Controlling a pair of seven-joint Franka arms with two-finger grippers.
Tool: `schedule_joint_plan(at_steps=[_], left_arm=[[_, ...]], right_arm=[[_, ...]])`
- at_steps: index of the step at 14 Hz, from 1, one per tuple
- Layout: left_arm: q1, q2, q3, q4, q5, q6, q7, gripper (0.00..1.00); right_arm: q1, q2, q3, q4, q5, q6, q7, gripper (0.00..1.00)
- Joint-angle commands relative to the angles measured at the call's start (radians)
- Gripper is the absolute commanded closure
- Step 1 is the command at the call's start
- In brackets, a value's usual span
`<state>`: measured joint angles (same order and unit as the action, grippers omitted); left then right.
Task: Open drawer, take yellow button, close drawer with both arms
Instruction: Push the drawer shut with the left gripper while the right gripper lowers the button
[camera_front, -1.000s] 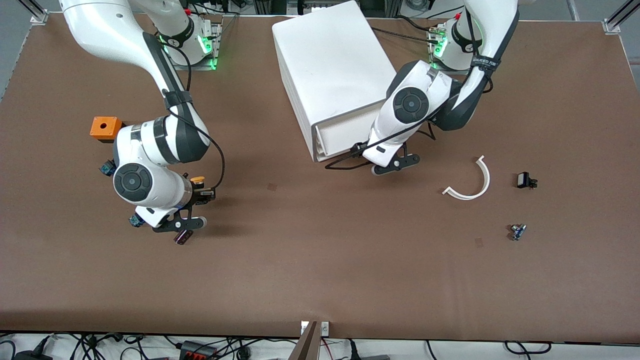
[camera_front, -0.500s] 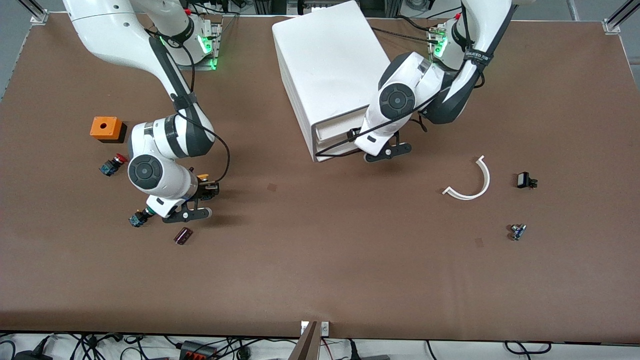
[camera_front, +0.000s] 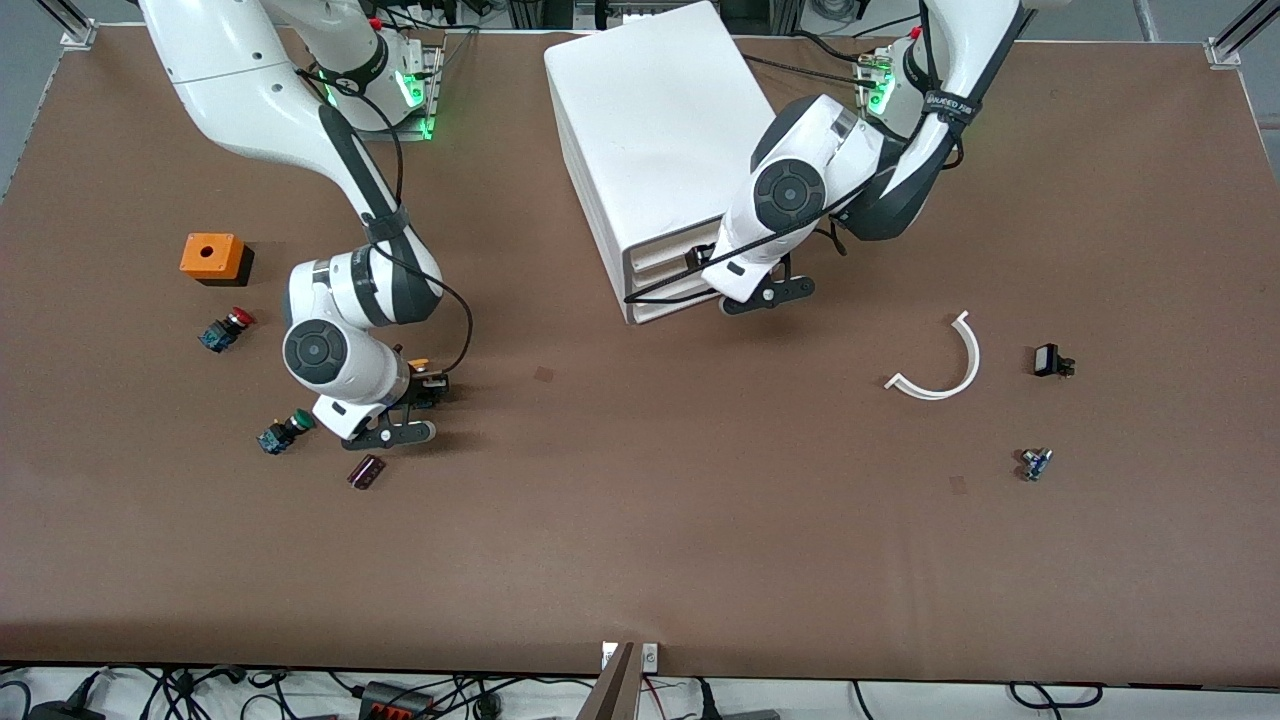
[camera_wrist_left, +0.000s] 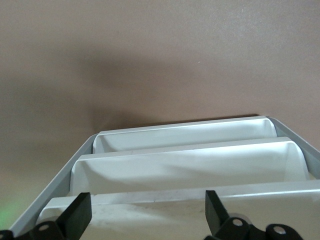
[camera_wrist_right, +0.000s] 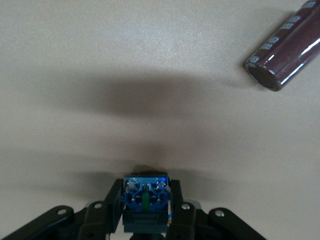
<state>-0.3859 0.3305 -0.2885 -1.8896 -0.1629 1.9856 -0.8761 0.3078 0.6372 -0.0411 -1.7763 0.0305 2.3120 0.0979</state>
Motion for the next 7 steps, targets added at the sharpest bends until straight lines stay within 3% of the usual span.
schedule_joint_plan(at_steps=[1,7], left_arm=[[0.016,-0.039,-0.020,-0.025,-0.020,-0.022,0.002,0.00],[0.126,-0.038,-0.008,0.105,-0.003,-0.166,0.110,0.00]], right_arm=[[0.011,-0.014,0.006,0.012,-0.004,0.007,0.005,0.00],[-0.006,-0.085,-0.005,0.222,0.002,-0.305,0.025,0.00]])
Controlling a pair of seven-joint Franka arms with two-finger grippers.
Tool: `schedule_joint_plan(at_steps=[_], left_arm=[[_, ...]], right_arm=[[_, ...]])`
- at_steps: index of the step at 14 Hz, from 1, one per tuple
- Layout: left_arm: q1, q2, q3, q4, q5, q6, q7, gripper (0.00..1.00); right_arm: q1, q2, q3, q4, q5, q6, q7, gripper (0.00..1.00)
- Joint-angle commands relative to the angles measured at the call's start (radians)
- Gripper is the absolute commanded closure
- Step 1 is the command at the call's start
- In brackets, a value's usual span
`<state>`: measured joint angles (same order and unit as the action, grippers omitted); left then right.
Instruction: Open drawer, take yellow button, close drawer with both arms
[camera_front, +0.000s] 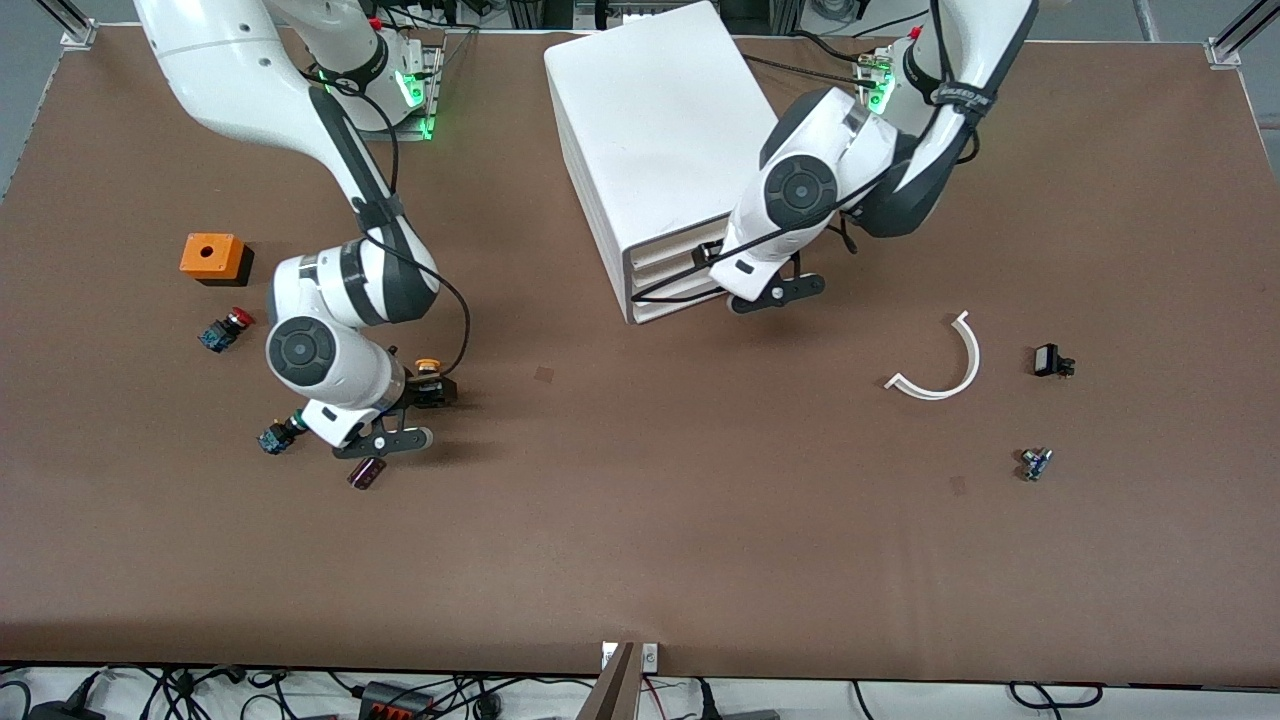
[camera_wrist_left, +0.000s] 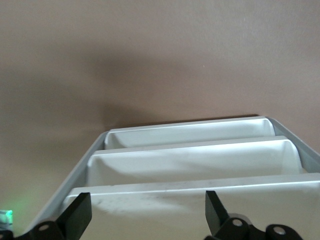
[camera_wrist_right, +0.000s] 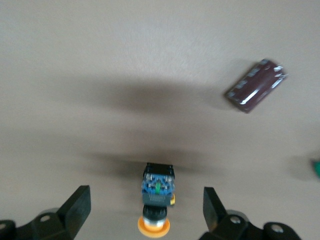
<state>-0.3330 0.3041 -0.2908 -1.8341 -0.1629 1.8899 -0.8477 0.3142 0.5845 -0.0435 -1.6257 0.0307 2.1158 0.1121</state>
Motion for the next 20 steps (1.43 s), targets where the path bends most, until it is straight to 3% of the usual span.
schedule_joint_plan(at_steps=[1,2,6,9,12,14,18,20], left_arm=[[0.133,-0.011,-0.007,0.070,-0.001,-0.077,0.161,0.00],[0.173,-0.011,-0.005,0.075,0.012,-0.077,0.238,0.00],[0.322,-0.007,-0.005,0.128,0.299,-0.098,0.511,0.00],[0.454,-0.008,-0.005,0.168,0.327,-0.112,0.755,0.00],[0.517,-0.016,-0.005,0.286,0.326,-0.253,0.886,0.00],[0.491,-0.095,0.039,0.293,0.313,-0.276,0.915,0.00],[0.373,-0.302,0.223,0.162,0.200,-0.246,1.004,0.00],[0.368,-0.332,0.242,0.122,0.194,-0.201,1.009,0.00]], right_arm=[[-0.011,-0.043,-0.016,0.114,0.000,-0.166,0.011,0.00],[-0.009,-0.058,-0.024,0.154,-0.008,-0.206,0.009,0.00],[-0.017,-0.117,-0.096,0.292,0.004,-0.356,-0.009,0.00],[-0.052,-0.150,-0.102,0.362,0.006,-0.459,-0.011,0.00],[-0.092,-0.183,-0.102,0.366,0.008,-0.465,-0.008,0.00],[-0.127,-0.201,-0.101,0.366,0.021,-0.465,-0.008,0.00],[-0.240,-0.259,-0.073,0.344,0.029,-0.462,-0.011,0.00],[-0.331,-0.299,0.003,0.301,0.026,-0.455,-0.014,0.00]])
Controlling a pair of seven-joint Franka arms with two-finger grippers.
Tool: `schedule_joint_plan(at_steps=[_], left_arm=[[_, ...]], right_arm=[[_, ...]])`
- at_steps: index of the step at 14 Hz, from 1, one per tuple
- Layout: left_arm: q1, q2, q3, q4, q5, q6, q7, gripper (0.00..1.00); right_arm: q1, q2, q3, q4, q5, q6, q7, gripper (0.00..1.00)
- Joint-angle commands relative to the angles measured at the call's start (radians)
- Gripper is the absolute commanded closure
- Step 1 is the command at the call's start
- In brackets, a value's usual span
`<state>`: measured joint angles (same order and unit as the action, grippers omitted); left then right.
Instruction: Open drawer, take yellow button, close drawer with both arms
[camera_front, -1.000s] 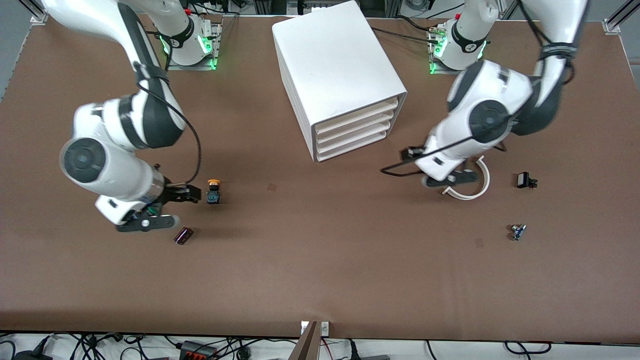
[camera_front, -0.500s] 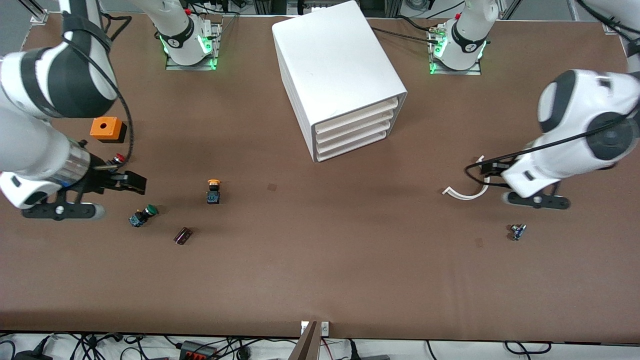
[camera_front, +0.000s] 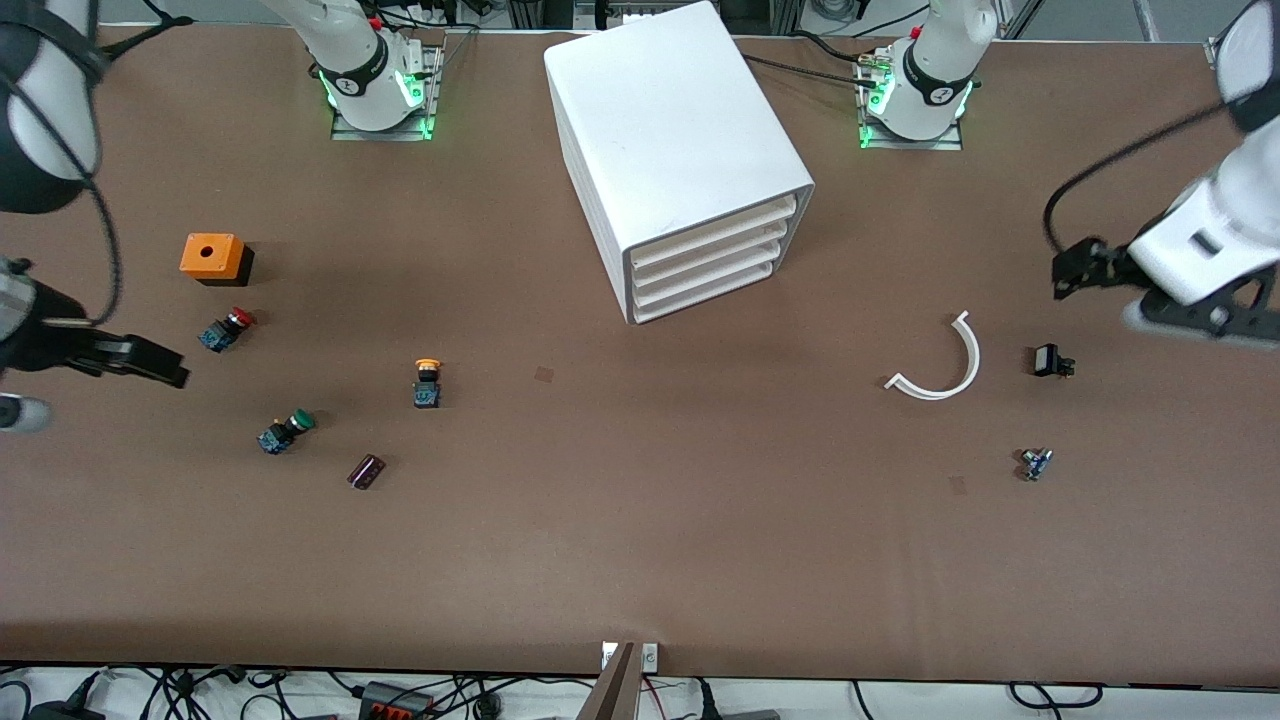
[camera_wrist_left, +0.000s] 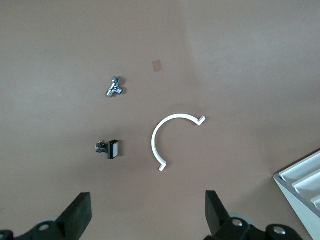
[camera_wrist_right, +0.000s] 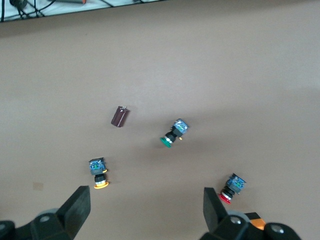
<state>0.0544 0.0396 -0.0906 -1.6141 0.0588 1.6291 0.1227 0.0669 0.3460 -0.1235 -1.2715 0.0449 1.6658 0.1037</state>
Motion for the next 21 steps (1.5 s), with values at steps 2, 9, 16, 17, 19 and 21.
schedule_joint_plan(at_steps=[2,9,16,17,19,21], left_arm=[[-0.022,-0.104,0.070,-0.143,-0.060,0.127,0.045,0.00],[-0.059,-0.113,0.075,-0.124,-0.051,0.051,0.035,0.00],[-0.056,-0.073,0.074,-0.101,-0.050,0.031,0.040,0.00],[-0.056,-0.078,0.074,-0.101,-0.050,0.029,0.048,0.00],[-0.054,-0.083,0.071,-0.099,-0.050,0.014,0.048,0.00],[-0.044,-0.080,0.077,-0.099,-0.050,0.015,0.046,0.00]], right_arm=[[-0.134,-0.100,0.133,-0.087,0.000,-0.004,-0.045,0.00],[-0.130,-0.188,0.131,-0.191,-0.065,-0.026,-0.111,0.00],[-0.139,-0.305,0.128,-0.374,-0.066,0.028,-0.171,0.00],[-0.139,-0.305,0.128,-0.374,-0.065,0.028,-0.174,0.00],[-0.136,-0.303,0.130,-0.373,-0.063,0.022,-0.136,0.00],[-0.133,-0.303,0.130,-0.371,-0.065,0.017,-0.137,0.00]])
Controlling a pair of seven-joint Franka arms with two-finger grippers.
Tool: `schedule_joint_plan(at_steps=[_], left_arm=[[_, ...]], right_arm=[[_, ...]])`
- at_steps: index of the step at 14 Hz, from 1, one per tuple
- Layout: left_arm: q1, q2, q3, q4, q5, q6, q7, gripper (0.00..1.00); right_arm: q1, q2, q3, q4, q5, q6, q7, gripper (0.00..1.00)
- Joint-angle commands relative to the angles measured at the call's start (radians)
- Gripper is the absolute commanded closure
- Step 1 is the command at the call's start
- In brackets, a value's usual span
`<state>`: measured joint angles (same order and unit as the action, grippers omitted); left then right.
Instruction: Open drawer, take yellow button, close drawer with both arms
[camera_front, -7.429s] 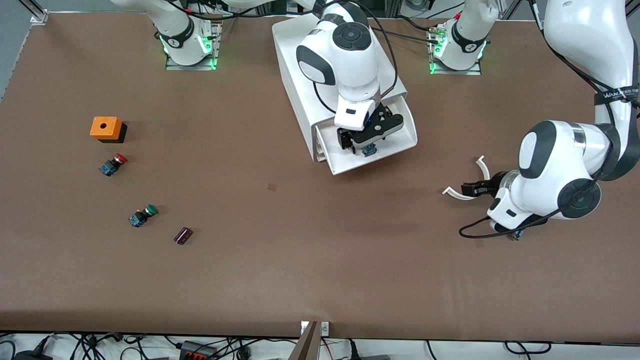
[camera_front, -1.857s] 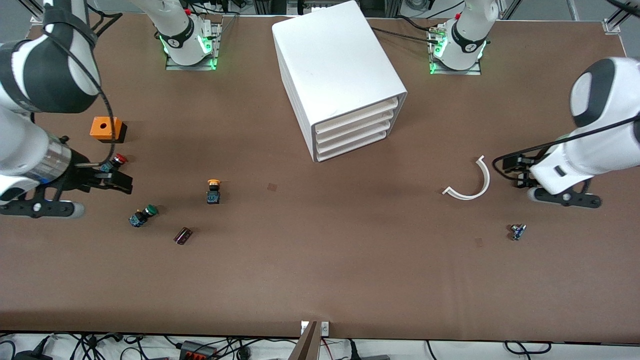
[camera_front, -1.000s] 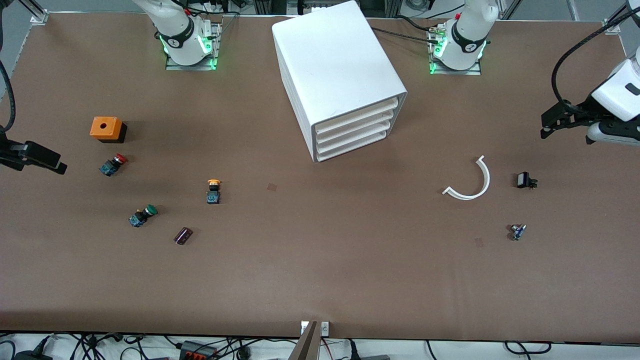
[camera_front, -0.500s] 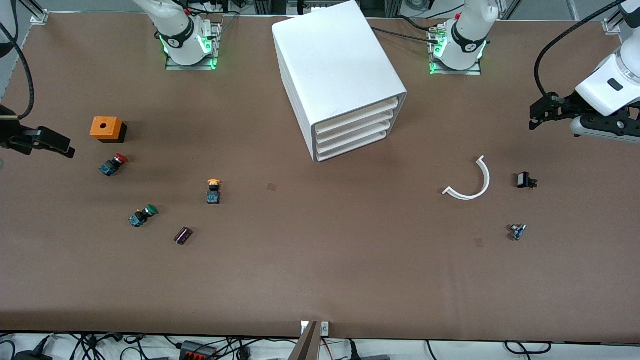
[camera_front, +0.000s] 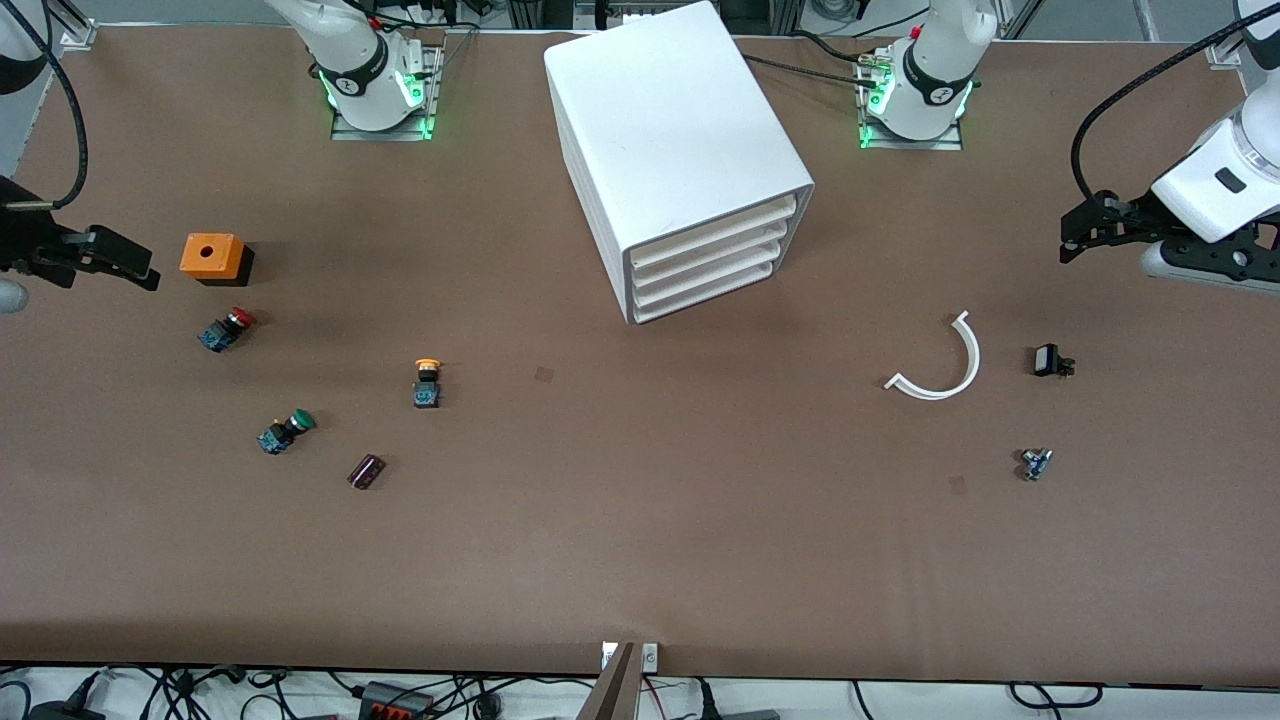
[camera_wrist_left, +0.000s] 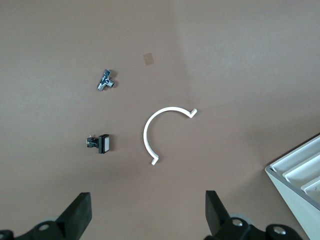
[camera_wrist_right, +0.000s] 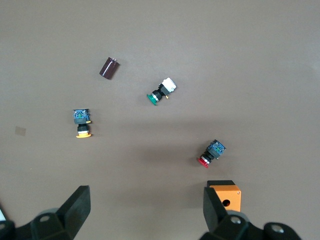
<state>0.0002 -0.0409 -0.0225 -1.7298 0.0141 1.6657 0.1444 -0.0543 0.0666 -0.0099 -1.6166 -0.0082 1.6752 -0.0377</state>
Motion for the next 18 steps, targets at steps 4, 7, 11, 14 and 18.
schedule_joint_plan(at_steps=[4,7,11,14,18], left_arm=[[0.052,0.026,0.009,0.016,-0.005,0.023,0.021,0.00],[0.050,0.029,0.000,0.016,-0.005,0.043,0.014,0.00],[0.041,0.056,-0.004,0.018,-0.003,0.046,0.009,0.00],[0.040,0.056,-0.005,0.018,-0.002,0.045,0.012,0.00],[0.040,0.055,-0.007,0.018,-0.003,0.042,0.012,0.00]], right_arm=[[-0.010,-0.025,0.018,-0.022,-0.013,-0.006,0.001,0.00],[-0.012,-0.024,0.018,-0.025,-0.013,0.001,-0.001,0.00],[-0.012,-0.024,0.018,-0.025,-0.015,0.003,-0.002,0.00],[-0.010,-0.024,0.018,-0.025,-0.015,0.005,-0.002,0.00],[-0.010,-0.022,0.019,-0.025,-0.015,0.005,-0.002,0.00]])
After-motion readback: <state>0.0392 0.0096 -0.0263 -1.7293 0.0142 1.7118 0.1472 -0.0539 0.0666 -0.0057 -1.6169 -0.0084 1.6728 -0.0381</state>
